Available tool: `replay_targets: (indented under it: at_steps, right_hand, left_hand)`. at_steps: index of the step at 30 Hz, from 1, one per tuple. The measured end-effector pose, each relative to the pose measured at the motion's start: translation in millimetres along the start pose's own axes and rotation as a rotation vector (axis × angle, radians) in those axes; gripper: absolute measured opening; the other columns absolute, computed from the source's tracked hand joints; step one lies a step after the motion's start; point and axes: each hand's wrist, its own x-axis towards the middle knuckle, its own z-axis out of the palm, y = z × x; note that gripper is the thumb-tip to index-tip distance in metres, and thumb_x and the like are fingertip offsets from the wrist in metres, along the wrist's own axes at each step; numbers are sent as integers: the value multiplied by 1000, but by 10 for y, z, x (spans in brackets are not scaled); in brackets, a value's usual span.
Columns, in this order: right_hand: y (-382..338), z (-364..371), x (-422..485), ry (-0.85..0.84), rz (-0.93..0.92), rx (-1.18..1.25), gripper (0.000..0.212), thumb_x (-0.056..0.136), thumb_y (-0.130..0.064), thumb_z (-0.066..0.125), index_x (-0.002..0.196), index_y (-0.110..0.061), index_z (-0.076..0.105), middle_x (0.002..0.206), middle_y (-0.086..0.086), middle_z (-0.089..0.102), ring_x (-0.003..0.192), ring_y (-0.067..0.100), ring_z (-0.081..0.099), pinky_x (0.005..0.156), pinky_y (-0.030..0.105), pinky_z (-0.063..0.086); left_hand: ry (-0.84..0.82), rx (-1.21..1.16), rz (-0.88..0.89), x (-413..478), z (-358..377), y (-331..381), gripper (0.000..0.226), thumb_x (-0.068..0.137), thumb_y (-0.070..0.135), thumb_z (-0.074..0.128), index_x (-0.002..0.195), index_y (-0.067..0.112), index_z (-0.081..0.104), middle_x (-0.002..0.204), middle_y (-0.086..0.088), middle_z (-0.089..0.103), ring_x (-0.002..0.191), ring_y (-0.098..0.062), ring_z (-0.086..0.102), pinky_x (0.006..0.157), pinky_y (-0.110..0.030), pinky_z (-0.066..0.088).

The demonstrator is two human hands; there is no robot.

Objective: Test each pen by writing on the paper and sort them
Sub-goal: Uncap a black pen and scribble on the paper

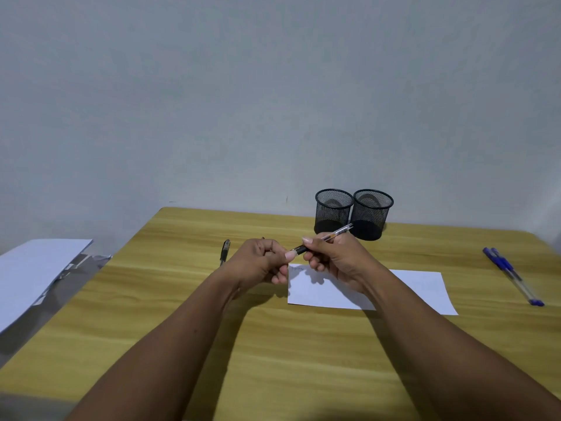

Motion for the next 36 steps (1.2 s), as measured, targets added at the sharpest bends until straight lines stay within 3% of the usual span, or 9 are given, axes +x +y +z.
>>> replay_targets:
  at_steps: [4, 11, 16, 18, 22, 26, 30, 36]
  right_hand:
    - [-46, -26, -8, -53, 1, 35, 14, 96, -6, 67, 84, -2, 69, 71, 12, 68, 56, 12, 62, 52, 18, 50]
    - [-79, -33, -19, -36, -13, 45, 15, 98, -7, 65, 83, -3, 66, 69, 12, 68, 54, 12, 62, 51, 19, 50]
    - [-92, -329, 5, 322, -44, 165, 21, 98, -13, 66, 80, -10, 58, 55, 5, 58, 38, 6, 50, 35, 15, 37]
    - [-114, -487, -39, 327, -31, 191, 18, 99, -14, 64, 82, -7, 60, 54, 6, 60, 38, 8, 52, 37, 16, 40]
    - [-94, -356, -66, 205, 14, 81, 19, 103, -12, 56, 88, -3, 64, 65, 15, 65, 45, 15, 63, 40, 20, 45]
    - [-4, -266, -62, 253, 2, -48, 19, 101, -7, 55, 89, 2, 67, 67, 20, 69, 48, 20, 67, 39, 25, 50]
    - [176, -206, -47, 290, 1, -42, 13, 96, -2, 60, 83, 1, 62, 63, 20, 62, 47, 24, 58, 39, 25, 37]
    - [394, -166, -13, 362, 17, -142, 11, 92, 2, 61, 81, 0, 62, 62, 18, 62, 46, 24, 55, 41, 23, 35]
  left_hand:
    - [-85, -91, -20, -8, -1, 15, 18, 85, 17, 73, 78, 7, 60, 65, -9, 60, 55, -17, 60, 49, -20, 48]
    - [-93, -83, -8, 41, 34, 65, 19, 92, 11, 68, 76, 7, 59, 64, -9, 59, 53, -17, 60, 49, -21, 49]
    - [250, 3, 105, -14, -203, -24, 20, 90, 14, 71, 76, 5, 60, 67, -13, 59, 51, -18, 59, 48, -21, 49]
    - [292, 4, 104, -36, -306, 28, 17, 91, 14, 71, 81, 2, 62, 68, -13, 61, 52, -17, 61, 48, -22, 50]
    - [252, 326, 136, 122, -183, 49, 14, 88, 17, 75, 85, 6, 69, 69, -5, 66, 57, -13, 62, 55, -26, 50]
    - [415, 730, 187, 175, -47, -156, 10, 87, 25, 75, 84, 17, 71, 75, 6, 69, 65, -6, 60, 57, -16, 44]
    - [469, 855, 206, 205, 50, -322, 5, 89, 26, 69, 87, 21, 68, 86, 4, 67, 81, -18, 62, 71, -33, 52]
    - [449, 1090, 264, 295, 112, -493, 20, 96, 27, 61, 110, 19, 72, 105, -2, 61, 101, -20, 55, 76, -32, 48]
